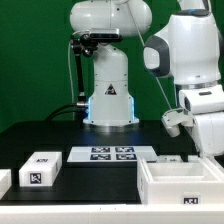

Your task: Assemble cabinet

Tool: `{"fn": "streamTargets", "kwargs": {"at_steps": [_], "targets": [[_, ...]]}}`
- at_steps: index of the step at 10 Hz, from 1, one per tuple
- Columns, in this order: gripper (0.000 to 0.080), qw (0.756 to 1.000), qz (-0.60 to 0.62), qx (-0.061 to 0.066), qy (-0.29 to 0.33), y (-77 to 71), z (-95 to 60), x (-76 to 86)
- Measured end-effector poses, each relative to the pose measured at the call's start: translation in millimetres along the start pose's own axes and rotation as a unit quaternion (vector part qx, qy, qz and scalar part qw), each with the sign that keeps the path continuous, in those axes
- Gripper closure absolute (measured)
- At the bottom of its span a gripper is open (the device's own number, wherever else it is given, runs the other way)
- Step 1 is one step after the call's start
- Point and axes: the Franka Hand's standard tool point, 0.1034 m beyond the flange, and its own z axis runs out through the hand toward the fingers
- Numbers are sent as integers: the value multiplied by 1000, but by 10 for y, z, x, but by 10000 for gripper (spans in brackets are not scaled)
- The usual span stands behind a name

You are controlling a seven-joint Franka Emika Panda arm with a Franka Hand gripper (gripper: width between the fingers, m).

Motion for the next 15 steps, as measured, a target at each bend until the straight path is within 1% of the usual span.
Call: {"fn": "streamTargets", "kwargs": {"at_steps": [4, 5, 6, 8, 9, 11, 12, 14, 15], "targets": [[740, 1000, 0, 1, -2, 2, -19, -7], [738, 1000, -1, 2, -11, 11, -144, -50], [738, 1000, -1, -4, -20, -8, -310, -114], [738, 999, -5, -9, -37, -60, -548, -322], [738, 999, -4, -12, -40, -57, -602, -404], [738, 999, 4, -13, -40, 8, -628, -567], [738, 999, 29, -11, -41, 40, -632, -577], [738, 999, 29, -10, -40, 29, -614, -577], [738, 999, 29, -7, -38, 55, -572, -566]]}}
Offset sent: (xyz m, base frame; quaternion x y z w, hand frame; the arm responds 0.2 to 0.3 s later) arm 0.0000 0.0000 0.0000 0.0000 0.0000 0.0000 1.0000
